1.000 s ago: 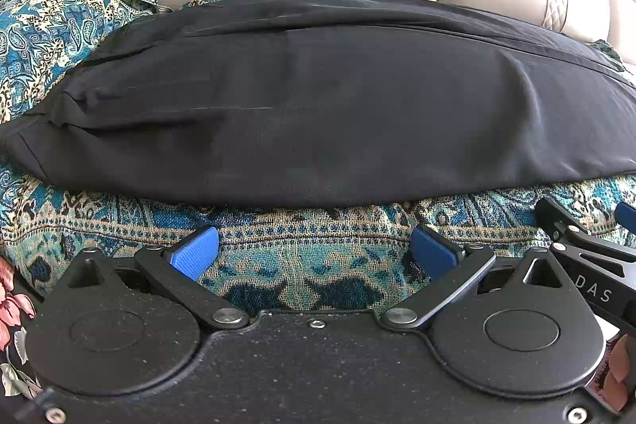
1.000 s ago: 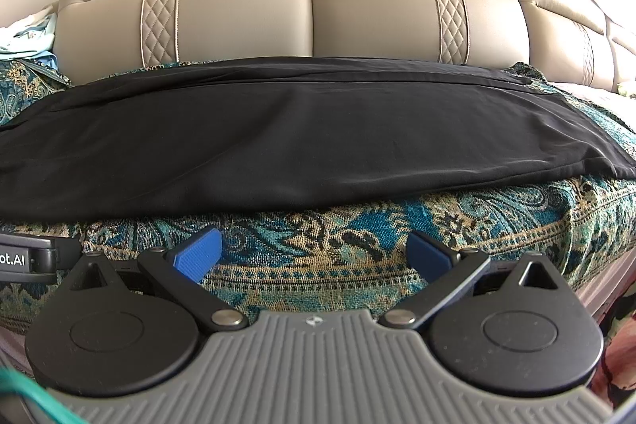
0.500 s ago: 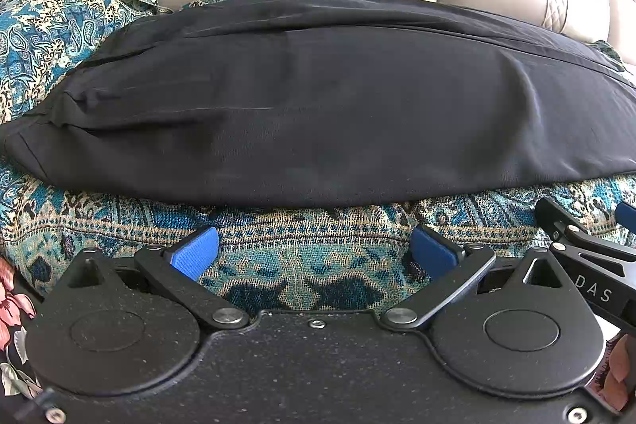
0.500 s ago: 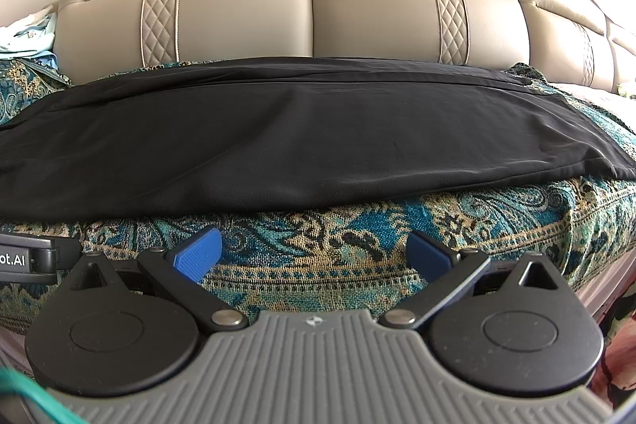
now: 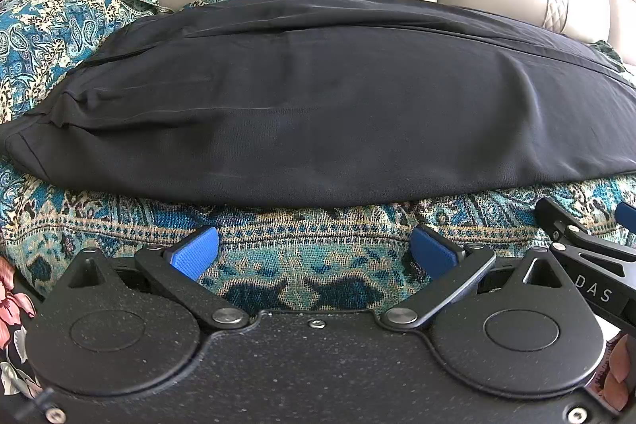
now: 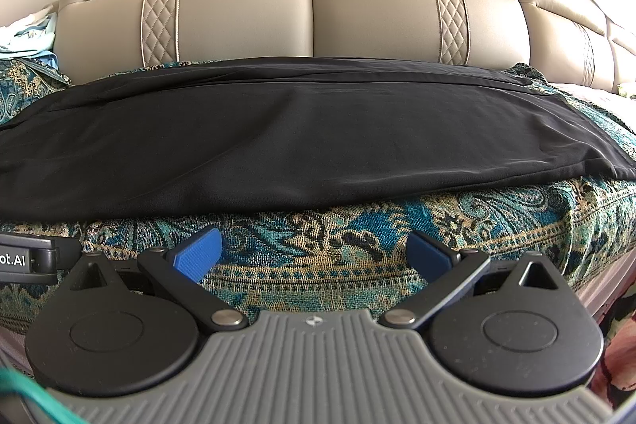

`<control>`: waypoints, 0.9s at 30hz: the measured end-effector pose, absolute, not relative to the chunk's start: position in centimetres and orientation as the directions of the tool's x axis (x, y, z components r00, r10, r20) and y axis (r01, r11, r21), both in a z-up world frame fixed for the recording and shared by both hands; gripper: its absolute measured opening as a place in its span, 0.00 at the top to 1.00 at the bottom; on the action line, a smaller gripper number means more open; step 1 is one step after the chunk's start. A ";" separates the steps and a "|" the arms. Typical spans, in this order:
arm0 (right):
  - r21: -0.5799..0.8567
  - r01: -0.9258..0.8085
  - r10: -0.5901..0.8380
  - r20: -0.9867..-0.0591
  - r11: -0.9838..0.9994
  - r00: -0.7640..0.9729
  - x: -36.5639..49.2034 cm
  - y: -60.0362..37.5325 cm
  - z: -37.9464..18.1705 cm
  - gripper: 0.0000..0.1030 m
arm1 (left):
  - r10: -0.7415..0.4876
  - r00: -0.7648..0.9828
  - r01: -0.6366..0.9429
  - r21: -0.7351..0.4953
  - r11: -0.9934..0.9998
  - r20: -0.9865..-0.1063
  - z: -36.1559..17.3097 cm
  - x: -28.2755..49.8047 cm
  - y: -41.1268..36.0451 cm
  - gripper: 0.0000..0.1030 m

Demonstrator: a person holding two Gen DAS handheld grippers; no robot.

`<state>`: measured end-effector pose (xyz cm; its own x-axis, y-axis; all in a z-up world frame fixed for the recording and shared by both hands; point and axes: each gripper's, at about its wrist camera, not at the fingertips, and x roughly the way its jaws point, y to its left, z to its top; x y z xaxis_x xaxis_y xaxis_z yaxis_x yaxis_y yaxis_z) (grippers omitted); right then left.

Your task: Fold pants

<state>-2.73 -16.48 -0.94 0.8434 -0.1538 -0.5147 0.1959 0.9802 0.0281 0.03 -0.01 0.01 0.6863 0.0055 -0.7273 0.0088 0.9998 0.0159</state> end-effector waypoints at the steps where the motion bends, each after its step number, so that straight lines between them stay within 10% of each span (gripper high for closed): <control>1: 0.029 0.196 -0.154 -0.515 0.980 0.843 -2.7 -16.5 -0.9 0.00 | 0.006 0.686 0.009 0.016 1.000 -0.727 0.0 0.0 0.0 0.00; 27: 0.027 0.196 -0.154 -0.514 0.980 0.844 -2.7 -16.6 -0.9 0.00 | 0.006 0.687 0.009 0.017 1.000 -0.726 0.0 0.0 0.0 0.00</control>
<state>-2.74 -16.56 -0.88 0.8436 -0.1539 -0.5144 0.1956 0.9803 0.0274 0.01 -0.02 0.01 0.6873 0.0062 -0.7263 0.0087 0.9998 0.0168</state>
